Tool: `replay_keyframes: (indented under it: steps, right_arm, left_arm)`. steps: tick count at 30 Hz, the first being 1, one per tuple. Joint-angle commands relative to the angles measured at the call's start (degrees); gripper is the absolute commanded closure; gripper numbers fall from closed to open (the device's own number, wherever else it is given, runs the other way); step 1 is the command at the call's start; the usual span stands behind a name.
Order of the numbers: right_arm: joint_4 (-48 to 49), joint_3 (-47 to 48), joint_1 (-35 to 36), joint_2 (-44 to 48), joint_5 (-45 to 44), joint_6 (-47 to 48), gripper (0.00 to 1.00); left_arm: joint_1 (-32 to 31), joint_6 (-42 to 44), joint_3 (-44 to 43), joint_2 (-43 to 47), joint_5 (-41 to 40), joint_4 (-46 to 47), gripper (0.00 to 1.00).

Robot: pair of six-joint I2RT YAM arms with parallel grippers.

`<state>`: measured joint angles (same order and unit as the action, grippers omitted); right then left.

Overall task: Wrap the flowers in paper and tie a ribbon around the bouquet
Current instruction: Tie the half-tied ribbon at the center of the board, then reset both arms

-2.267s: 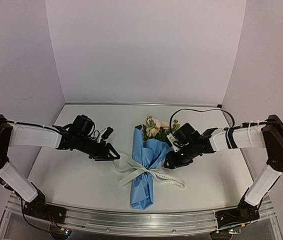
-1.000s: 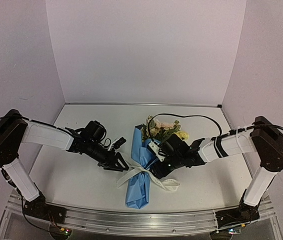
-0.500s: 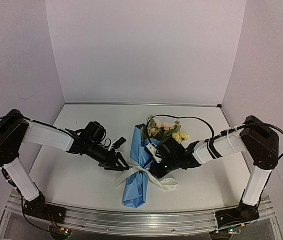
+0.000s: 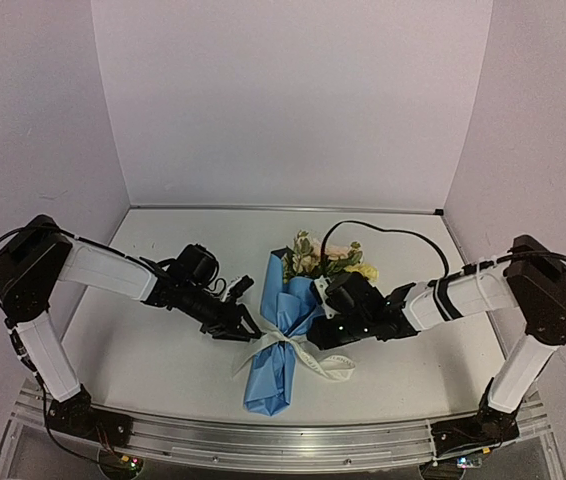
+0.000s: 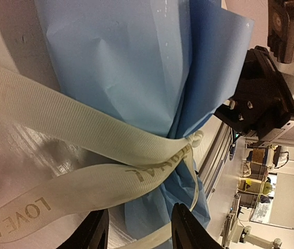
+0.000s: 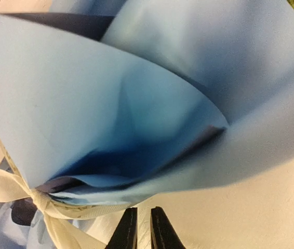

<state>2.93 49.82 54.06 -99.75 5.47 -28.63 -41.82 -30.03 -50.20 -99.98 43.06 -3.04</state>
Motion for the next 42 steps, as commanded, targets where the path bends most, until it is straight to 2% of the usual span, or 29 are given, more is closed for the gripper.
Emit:
replay_keyframes:
  steps: [1,4,12,17,26,42]
  right_arm:
    - [3.84,-4.88,0.19,4.51,-3.1,-18.84,0.69]
    - [10.02,-8.51,-0.34,5.39,-4.12,-29.25,0.55]
    - [23.67,-11.32,-1.24,0.07,-3.07,-44.37,0.51]
    - [30.01,-13.98,-2.12,-2.89,-4.21,-50.96,0.55]
    - [30.38,-14.91,-2.03,-3.52,-2.52,-57.33,0.58]
    - [30.12,-15.27,0.13,-1.94,-2.41,-59.42,0.68]
  left_arm:
    - [-0.59,-0.25,-3.66,-1.18,-1.57,0.17,0.58]
    - [-0.92,-0.63,-4.46,-2.31,-2.04,-0.01,0.6]
    - [-1.58,-1.1,-5.98,-4.37,-2.62,-0.91,0.69]
    - [-1.75,-1.7,-6.61,-5.41,-2.41,-0.88,0.75]
    - [-2.64,-2.33,-8.19,-7.4,-1.9,-0.35,0.78]
    - [-2.92,-3.37,-8.08,-8.22,-1.78,1.36,0.78]
